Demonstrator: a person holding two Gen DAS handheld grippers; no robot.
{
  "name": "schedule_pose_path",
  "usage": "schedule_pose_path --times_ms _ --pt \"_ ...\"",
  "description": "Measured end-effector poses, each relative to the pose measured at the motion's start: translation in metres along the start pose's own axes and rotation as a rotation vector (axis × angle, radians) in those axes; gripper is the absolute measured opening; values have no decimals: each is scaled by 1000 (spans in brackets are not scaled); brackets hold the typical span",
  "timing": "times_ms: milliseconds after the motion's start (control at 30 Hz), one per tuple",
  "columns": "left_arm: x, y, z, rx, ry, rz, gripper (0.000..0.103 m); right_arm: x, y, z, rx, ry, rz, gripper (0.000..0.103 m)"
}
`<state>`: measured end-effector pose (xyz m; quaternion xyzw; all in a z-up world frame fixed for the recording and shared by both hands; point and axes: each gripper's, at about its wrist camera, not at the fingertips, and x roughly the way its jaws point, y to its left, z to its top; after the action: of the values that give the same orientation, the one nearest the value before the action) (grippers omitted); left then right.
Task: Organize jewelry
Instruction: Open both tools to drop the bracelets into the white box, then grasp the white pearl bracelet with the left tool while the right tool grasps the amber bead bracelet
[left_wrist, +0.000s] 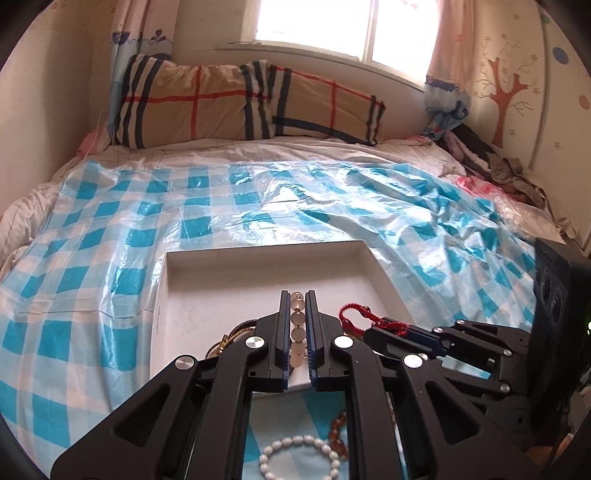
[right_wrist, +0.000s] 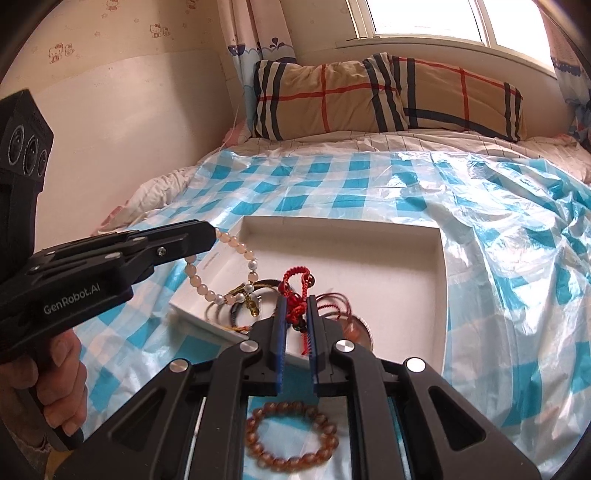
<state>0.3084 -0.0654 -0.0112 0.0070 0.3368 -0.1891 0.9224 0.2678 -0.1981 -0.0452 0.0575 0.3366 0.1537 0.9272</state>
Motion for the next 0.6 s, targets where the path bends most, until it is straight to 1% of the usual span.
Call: schedule_pose_path --times_ms 33,67,100,167,200,300,367,433,500,600 --pt "12 3 -1 -10 30 11 7 7 -4 -1 13 18 -6 36" --pt "26 9 -4 -26 79 25 7 9 -7 -2 25 26 -11 38" --pt "32 12 -7 -37 99 35 8 9 -10 -5 33 36 -11 38" --pt "30 19 -17 -47 103 55 8 2 -11 -12 30 45 -12 38" --pt "26 22 -22 -50 101 66 10 -2 -11 -16 27 55 -10 38" --pt "8 31 -41 -59 102 89 15 -11 -12 -33 21 110 -2 38" --pt "-1 33 -55 -44 123 88 18 -13 -12 -46 15 157 6 38" --pt "-4 31 -72 -21 168 78 20 -11 -11 -57 8 196 4 38" --pt "-2 29 -87 5 215 61 20 -7 -13 -63 15 223 -1 38" --pt "8 25 -101 33 270 55 20 -1 -16 -65 32 242 -4 36"
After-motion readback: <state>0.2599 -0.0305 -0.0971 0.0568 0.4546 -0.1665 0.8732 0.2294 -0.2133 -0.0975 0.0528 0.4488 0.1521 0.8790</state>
